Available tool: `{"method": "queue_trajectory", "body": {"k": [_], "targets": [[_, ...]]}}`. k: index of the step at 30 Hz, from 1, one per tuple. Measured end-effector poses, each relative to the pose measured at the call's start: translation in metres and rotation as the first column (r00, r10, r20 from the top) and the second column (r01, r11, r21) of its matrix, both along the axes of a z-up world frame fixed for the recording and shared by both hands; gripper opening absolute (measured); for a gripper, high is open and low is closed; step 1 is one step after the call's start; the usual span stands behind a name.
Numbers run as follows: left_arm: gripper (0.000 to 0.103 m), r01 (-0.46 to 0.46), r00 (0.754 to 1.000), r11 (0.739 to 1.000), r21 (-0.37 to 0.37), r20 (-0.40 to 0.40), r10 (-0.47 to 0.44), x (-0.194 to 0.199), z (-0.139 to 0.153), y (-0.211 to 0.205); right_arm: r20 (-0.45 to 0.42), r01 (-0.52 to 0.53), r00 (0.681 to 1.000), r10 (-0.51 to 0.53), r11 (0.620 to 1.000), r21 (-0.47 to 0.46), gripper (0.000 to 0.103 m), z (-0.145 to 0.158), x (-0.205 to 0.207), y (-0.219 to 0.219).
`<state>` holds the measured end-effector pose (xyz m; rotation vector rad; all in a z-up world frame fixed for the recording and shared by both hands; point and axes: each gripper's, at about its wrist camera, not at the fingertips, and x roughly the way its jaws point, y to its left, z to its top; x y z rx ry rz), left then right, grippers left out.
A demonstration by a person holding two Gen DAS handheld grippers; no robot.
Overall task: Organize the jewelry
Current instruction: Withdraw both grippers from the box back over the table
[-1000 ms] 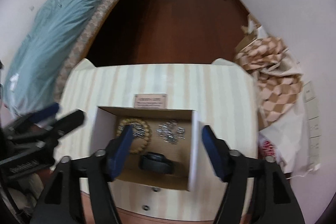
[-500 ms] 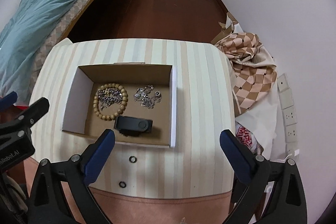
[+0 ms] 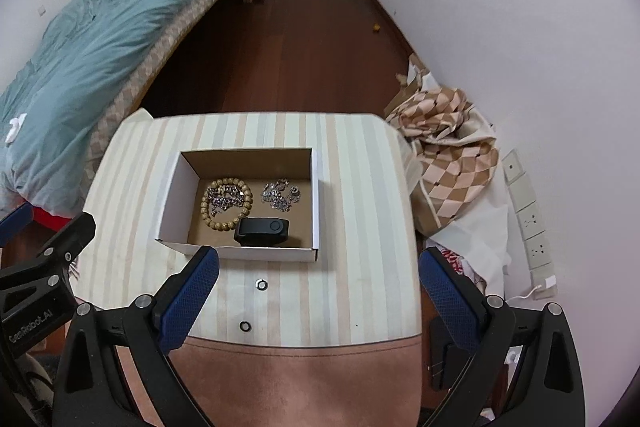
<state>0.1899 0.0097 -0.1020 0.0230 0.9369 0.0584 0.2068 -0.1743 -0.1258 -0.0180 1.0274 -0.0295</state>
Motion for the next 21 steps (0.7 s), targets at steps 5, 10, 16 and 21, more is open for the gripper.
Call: {"method": "queue_trajectory", "body": {"k": [5, 10, 16, 21], "targets": [[0.103, -0.012, 0.999, 1.000, -0.022, 0.044, 0.013, -0.020, 0.022, -0.002, 0.054, 0.006, 0.999, -0.007, 1.000, 0.011, 0.101, 0.025, -0.022, -0.003], [0.103, -0.034, 0.997, 0.999, -0.020, 0.072, 0.036, -0.035, 0.032, -0.002, 0.075, 0.007, 0.997, -0.009, 1.000, 0.030, 0.101, 0.036, -0.037, -0.007], [0.103, -0.064, 0.998, 0.998, 0.026, -0.019, 0.064, -0.028, -0.011, -0.003, -0.007, 0.014, 1.000, -0.013, 0.999, 0.040, 0.101, -0.010, -0.031, -0.010], [0.103, -0.058, 0.975, 0.996, 0.071, -0.208, 0.072, -0.014, -0.095, 0.000, -0.101, 0.001, 0.995, 0.004, 0.999, 0.048, 0.083, -0.085, -0.020, -0.002]]}}
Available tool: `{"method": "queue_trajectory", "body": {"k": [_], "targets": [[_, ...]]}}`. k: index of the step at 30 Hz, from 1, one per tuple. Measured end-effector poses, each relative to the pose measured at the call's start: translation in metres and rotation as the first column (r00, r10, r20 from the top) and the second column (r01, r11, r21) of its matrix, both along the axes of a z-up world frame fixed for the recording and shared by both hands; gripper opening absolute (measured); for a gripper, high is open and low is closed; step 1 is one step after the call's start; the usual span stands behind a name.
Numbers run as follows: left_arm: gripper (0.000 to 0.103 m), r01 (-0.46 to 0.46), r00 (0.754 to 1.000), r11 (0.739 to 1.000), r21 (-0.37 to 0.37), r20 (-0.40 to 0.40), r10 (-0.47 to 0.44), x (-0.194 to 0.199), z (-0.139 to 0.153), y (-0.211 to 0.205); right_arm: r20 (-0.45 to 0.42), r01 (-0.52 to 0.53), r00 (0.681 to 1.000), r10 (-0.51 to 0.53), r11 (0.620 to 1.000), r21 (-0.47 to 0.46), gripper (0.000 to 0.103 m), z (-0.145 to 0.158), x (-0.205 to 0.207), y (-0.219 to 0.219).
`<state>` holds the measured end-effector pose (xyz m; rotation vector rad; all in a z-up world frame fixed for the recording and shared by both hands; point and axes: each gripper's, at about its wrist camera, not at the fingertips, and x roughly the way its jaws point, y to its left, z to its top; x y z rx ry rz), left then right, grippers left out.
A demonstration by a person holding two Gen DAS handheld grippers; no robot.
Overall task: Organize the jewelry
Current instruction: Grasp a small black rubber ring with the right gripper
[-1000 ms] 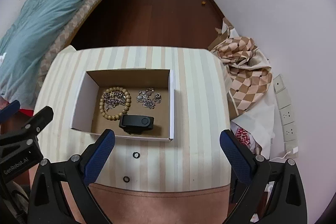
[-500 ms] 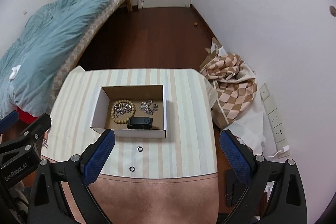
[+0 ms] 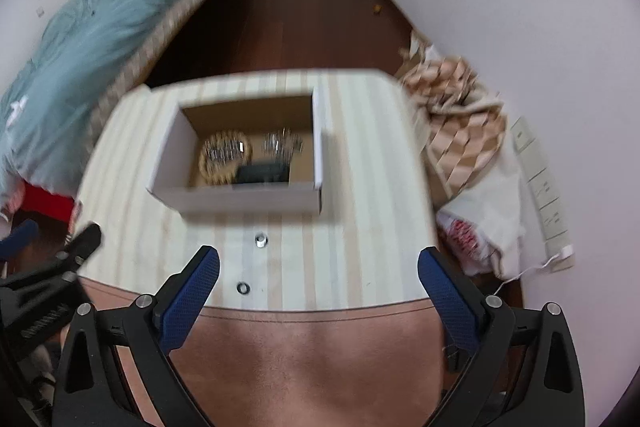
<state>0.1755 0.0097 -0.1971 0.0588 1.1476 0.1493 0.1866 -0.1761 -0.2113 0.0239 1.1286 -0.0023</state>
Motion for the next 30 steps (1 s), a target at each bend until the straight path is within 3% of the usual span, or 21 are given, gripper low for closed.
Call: {"method": "queue_trajectory", "body": {"k": [1, 3, 8, 14, 17, 18, 21, 30], "targets": [[0.103, 0.010, 0.999, 1.000, 0.003, -0.052, -0.010, 0.004, -0.020, 0.000, -0.021, -0.003, 1.000, 0.003, 1.000, -0.003, 0.065, -0.014, 0.004, 0.002], [0.103, 0.021, 0.993, 1.000, 0.003, -0.113, -0.020, 0.009, -0.045, 0.002, -0.060, -0.006, 0.998, 0.006, 1.000, 0.012, 0.049, -0.038, 0.010, 0.004], [0.103, 0.035, 0.981, 0.999, -0.008, -0.193, -0.035, 0.018, -0.082, 0.008, -0.088, -0.027, 0.996, 0.033, 0.997, 0.076, 0.047, -0.077, 0.027, 0.014], [0.103, 0.014, 0.981, 1.000, -0.023, -0.191, -0.018, 0.026, -0.088, 0.020, -0.100, -0.070, 0.992, 0.079, 0.993, 0.094, 0.047, -0.101, 0.041, 0.034], [0.103, 0.003, 0.982, 1.000, -0.018, -0.189, -0.007, 0.029, -0.089, 0.027, -0.082, -0.090, 0.992, 0.094, 0.994, 0.055, 0.047, -0.104, 0.045, 0.045], [0.103, -0.002, 0.982, 1.000, -0.017, -0.187, -0.002, 0.028, -0.089, 0.030, -0.075, -0.096, 0.992, 0.099, 0.995, 0.041, 0.043, -0.104, 0.046, 0.048], [0.103, -0.009, 0.982, 1.000, -0.014, -0.187, 0.006, 0.029, -0.089, 0.036, -0.059, -0.116, 0.992, 0.115, 0.993, -0.009, 0.013, -0.105, 0.047, 0.055], [0.103, 0.036, 0.989, 0.999, -0.005, -0.143, -0.037, 0.016, -0.074, 0.011, 0.002, -0.066, 0.998, 0.066, 0.998, 0.022, 0.013, -0.078, 0.029, 0.024]]}}
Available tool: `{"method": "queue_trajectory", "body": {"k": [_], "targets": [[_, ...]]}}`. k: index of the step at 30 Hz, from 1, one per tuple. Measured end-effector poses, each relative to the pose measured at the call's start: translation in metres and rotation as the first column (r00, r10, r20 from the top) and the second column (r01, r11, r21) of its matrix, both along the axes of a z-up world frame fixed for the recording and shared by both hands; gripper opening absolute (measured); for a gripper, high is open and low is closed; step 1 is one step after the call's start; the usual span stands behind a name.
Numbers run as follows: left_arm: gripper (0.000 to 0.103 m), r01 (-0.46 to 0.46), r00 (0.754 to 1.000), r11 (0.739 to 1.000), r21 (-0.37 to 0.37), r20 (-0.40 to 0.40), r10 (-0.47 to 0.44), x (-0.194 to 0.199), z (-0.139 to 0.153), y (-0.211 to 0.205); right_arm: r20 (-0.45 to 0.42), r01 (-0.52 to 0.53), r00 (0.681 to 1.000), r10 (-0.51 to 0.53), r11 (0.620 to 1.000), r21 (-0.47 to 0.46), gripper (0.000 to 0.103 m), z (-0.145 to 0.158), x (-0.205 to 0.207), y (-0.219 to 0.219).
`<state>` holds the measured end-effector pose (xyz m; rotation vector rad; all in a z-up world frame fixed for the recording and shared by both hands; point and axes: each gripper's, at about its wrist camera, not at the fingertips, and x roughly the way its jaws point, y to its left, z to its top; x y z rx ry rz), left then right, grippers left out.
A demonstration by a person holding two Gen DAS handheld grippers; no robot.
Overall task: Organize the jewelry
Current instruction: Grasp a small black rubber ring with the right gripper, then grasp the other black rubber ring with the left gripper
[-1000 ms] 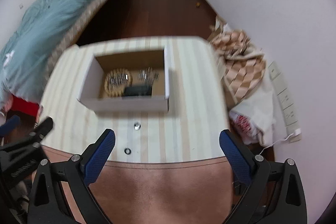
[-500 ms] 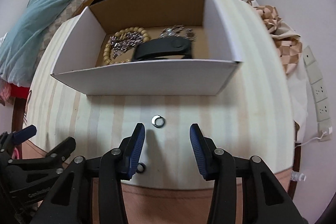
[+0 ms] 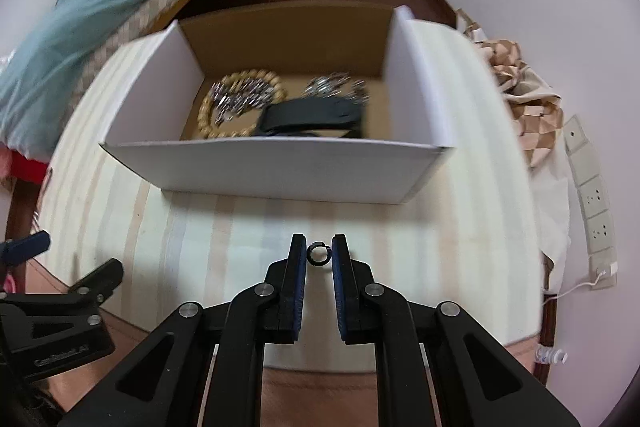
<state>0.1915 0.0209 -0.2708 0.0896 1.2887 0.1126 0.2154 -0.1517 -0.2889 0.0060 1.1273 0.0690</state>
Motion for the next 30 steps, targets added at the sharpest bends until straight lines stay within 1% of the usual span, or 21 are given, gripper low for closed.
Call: {"method": "queue_trajectory", "body": {"k": [3, 6, 10, 11, 13, 15, 16, 18, 19, 21, 23, 25, 26, 30], "targets": [[0.103, 0.039, 0.999, 0.998, -0.040, 0.028, -0.038, -0.005, 0.008, -0.024, 0.017, 0.049, 0.999, -0.049, 0.999, 0.017, 0.013, 0.013, -0.015, -0.025], [0.103, 0.081, 0.996, 0.994, -0.079, 0.038, -0.078, -0.009, 0.010, -0.048, 0.017, 0.105, 0.994, -0.105, 0.994, 0.031, 0.013, 0.020, -0.031, -0.051], [0.103, 0.147, 0.988, 0.982, -0.120, 0.056, -0.141, -0.017, 0.009, -0.082, 0.008, 0.163, 0.986, -0.164, 0.986, 0.040, 0.013, 0.020, -0.046, -0.077], [0.101, 0.162, 0.986, 0.979, -0.122, 0.064, -0.156, -0.019, 0.009, -0.088, 0.003, 0.176, 0.984, -0.177, 0.983, 0.042, 0.013, 0.018, -0.049, -0.083], [0.092, 0.190, 0.980, 0.974, -0.120, 0.075, -0.182, -0.025, 0.010, -0.100, -0.005, 0.193, 0.981, -0.193, 0.980, 0.046, 0.013, 0.014, -0.052, -0.090], [0.075, 0.201, 0.978, 0.974, -0.110, 0.080, -0.192, -0.028, 0.009, -0.108, -0.015, 0.206, 0.979, -0.205, 0.977, 0.054, 0.013, 0.009, -0.053, -0.095], [0.071, 0.202, 0.978, 0.973, -0.110, 0.082, -0.193, -0.027, 0.008, -0.108, -0.016, 0.210, 0.978, -0.210, 0.976, 0.055, 0.013, 0.008, -0.055, -0.097], [0.054, 0.205, 0.977, 0.972, -0.117, 0.081, -0.196, -0.028, 0.004, -0.112, -0.018, 0.213, 0.977, -0.212, 0.975, 0.059, 0.013, 0.006, -0.056, -0.098], [0.050, 0.206, 0.977, 0.972, -0.116, 0.076, -0.198, -0.027, 0.002, -0.113, -0.017, 0.213, 0.977, -0.213, 0.975, 0.059, 0.013, 0.006, -0.056, -0.098], [0.038, 0.211, 0.977, 0.970, -0.121, 0.060, -0.205, -0.025, -0.004, -0.117, -0.015, 0.212, 0.977, -0.212, 0.975, 0.061, 0.013, 0.007, -0.055, -0.099], [0.030, 0.212, 0.977, 0.969, -0.124, 0.054, -0.206, -0.024, -0.008, -0.116, -0.010, 0.213, 0.977, -0.213, 0.975, 0.062, 0.013, 0.008, -0.054, -0.099], [0.026, 0.214, 0.977, 0.968, -0.130, 0.050, -0.209, -0.025, -0.010, -0.118, -0.006, 0.215, 0.977, -0.215, 0.974, 0.065, 0.013, 0.009, -0.052, -0.100], [0.021, 0.215, 0.976, 0.968, -0.129, 0.052, -0.210, -0.025, -0.011, -0.119, -0.004, 0.215, 0.977, -0.215, 0.974, 0.065, 0.013, 0.010, -0.052, -0.100], [0.016, 0.222, 0.974, 0.966, -0.134, 0.062, -0.216, -0.025, -0.013, -0.121, 0.000, 0.215, 0.976, -0.216, 0.974, 0.065, 0.013, 0.011, -0.051, -0.099]]}}
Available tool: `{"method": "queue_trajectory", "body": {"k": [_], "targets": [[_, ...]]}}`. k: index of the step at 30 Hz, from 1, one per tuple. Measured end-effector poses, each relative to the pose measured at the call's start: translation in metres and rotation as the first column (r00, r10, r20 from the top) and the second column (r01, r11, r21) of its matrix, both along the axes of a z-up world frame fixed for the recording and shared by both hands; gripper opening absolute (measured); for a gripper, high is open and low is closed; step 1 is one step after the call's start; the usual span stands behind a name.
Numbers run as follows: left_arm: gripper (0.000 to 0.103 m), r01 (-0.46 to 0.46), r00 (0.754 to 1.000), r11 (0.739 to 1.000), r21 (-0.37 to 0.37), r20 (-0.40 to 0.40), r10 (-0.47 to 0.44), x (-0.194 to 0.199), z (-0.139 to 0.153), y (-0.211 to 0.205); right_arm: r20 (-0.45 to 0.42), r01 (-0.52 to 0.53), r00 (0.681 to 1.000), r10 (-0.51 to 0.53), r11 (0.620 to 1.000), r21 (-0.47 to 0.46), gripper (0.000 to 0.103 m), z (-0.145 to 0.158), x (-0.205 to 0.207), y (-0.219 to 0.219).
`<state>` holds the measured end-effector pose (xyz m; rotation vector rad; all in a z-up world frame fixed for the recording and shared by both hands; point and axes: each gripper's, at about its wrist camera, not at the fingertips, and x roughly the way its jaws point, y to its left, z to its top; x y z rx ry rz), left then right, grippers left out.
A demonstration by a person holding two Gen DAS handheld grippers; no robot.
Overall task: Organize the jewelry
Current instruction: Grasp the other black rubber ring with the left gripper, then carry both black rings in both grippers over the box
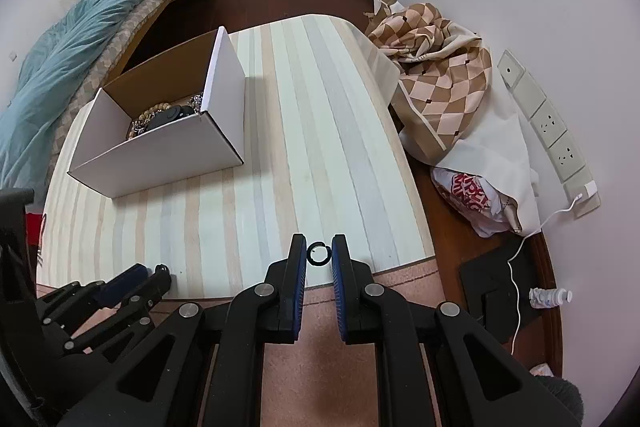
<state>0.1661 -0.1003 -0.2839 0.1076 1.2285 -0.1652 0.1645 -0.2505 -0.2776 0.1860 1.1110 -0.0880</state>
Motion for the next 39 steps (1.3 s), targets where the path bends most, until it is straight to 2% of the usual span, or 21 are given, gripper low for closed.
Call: {"method": "queue_trajectory", "body": {"k": [4, 13, 17, 24, 28, 30, 33, 37, 39], "targets": [[0.009, -0.002, 1.000, 1.000, -0.018, 0.009, 0.002, 0.000, 0.000, 0.001, -0.002, 0.000, 1.000, 0.000, 1.000, 0.002, 0.013, 0.000, 0.000, 0.001], [0.008, -0.004, 0.999, 0.998, -0.069, 0.037, 0.007, -0.004, 0.012, 0.010, 0.009, 0.002, 1.000, -0.002, 1.000, 0.006, 0.013, 0.005, 0.000, -0.001], [0.008, 0.001, 0.997, 0.997, -0.079, 0.074, 0.005, -0.005, 0.028, 0.014, 0.027, -0.001, 1.000, 0.001, 1.000, 0.016, 0.013, 0.013, -0.001, 0.001], [0.008, 0.001, 0.983, 0.994, -0.106, 0.181, 0.018, 0.000, 0.083, 0.028, 0.095, -0.038, 0.995, 0.033, 0.998, 0.047, 0.013, 0.047, 0.006, 0.011], [0.008, -0.009, 0.977, 0.988, -0.153, 0.208, 0.041, 0.024, 0.114, 0.046, 0.149, -0.080, 0.987, 0.064, 0.992, 0.100, 0.013, 0.074, 0.027, 0.022], [0.008, -0.017, 0.976, 0.986, -0.167, 0.210, 0.053, 0.040, 0.123, 0.055, 0.167, -0.104, 0.983, 0.081, 0.985, 0.139, 0.013, 0.085, 0.048, 0.027], [0.008, -0.029, 0.980, 0.983, -0.182, 0.188, 0.063, 0.073, 0.129, 0.067, 0.174, -0.141, 0.978, 0.114, 0.978, 0.151, 0.013, 0.094, 0.083, 0.039], [0.008, -0.044, 0.987, 0.981, -0.190, 0.141, 0.072, 0.117, 0.124, 0.080, 0.106, -0.179, 0.981, 0.161, 0.964, 0.194, 0.013, 0.085, 0.133, 0.053], [0.009, -0.038, 0.995, 0.981, -0.192, 0.089, 0.055, 0.136, 0.116, 0.081, 0.054, -0.199, 0.980, 0.192, 0.961, 0.193, 0.013, 0.075, 0.154, 0.060]]}}
